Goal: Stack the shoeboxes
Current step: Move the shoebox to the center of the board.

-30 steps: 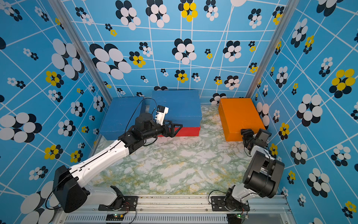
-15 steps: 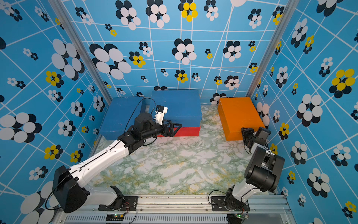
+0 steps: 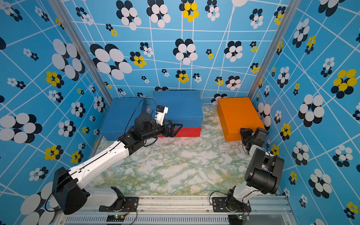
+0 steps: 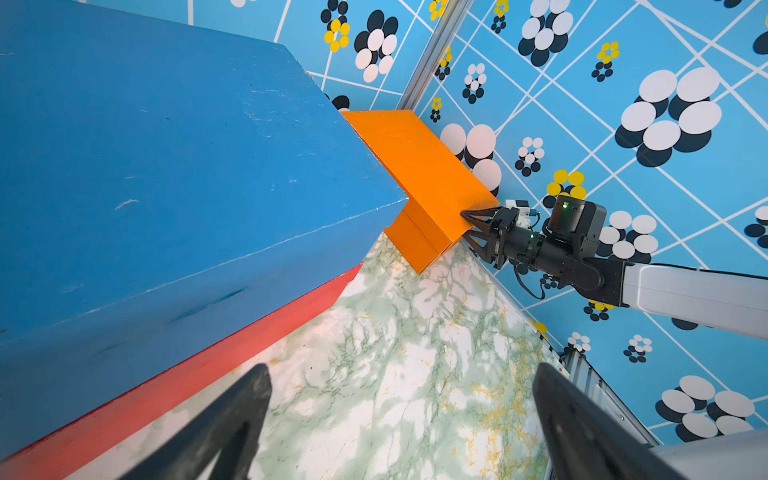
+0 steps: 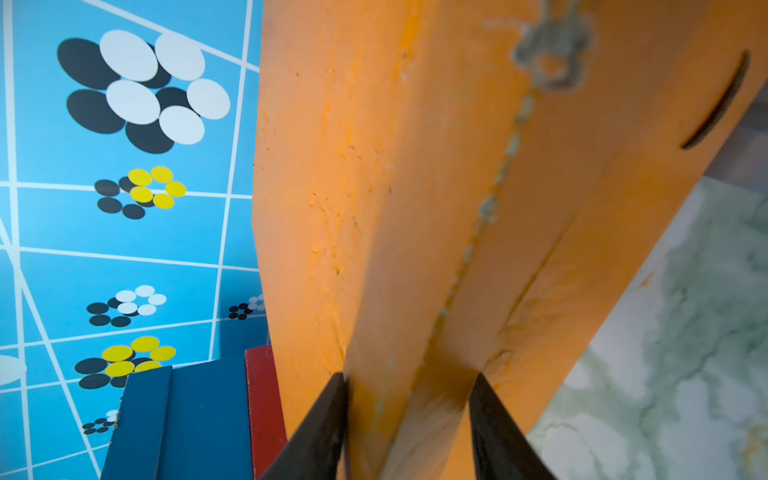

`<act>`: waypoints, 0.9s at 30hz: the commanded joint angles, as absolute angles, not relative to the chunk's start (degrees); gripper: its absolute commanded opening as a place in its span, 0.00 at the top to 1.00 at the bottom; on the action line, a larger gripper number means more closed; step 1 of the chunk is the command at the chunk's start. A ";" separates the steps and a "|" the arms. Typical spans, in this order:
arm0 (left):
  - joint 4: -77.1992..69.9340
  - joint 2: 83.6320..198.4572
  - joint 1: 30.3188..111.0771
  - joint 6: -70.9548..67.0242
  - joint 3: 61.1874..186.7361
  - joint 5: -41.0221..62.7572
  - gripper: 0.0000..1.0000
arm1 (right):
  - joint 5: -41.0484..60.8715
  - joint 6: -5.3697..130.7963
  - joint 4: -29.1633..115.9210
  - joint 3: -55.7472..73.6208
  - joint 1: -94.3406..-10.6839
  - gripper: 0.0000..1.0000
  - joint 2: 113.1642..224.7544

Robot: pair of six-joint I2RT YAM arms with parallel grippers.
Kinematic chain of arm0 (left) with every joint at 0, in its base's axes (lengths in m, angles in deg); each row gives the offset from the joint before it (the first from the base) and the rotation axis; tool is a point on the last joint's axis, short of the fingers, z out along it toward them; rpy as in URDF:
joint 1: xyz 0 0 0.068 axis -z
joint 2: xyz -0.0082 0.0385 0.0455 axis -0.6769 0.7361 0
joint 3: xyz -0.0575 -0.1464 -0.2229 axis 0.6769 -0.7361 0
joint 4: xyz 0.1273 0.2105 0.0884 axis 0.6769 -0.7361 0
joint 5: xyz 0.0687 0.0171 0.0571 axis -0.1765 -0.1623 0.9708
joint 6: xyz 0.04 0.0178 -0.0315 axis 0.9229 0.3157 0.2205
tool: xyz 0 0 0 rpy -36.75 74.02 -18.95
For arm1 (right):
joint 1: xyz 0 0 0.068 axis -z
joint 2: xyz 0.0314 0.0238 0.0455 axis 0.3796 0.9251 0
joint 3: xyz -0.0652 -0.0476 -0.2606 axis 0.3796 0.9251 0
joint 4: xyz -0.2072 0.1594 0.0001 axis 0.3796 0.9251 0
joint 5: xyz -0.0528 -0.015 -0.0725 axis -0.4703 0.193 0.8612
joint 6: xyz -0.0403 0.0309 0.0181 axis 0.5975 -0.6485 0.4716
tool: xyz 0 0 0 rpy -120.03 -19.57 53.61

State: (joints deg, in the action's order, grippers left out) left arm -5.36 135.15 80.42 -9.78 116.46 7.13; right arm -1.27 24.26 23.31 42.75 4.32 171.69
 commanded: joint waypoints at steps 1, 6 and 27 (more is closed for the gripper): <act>-4.18 133.39 79.95 -10.24 114.96 7.97 0.00 | 0.47 24.47 29.61 46.23 0.95 0.65 169.64; -4.03 133.14 79.95 -10.41 114.75 7.88 0.00 | 4.93 22.64 33.96 49.63 -3.73 0.66 162.41; -5.26 132.40 82.51 -9.94 115.87 8.05 0.00 | 15.58 16.85 74.41 62.35 -8.95 0.37 110.58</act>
State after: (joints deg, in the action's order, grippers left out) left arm -4.13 133.56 81.19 -11.03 114.30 7.41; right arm 15.45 17.16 65.13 62.49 -8.42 113.55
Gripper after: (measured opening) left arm 0.995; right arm 0.574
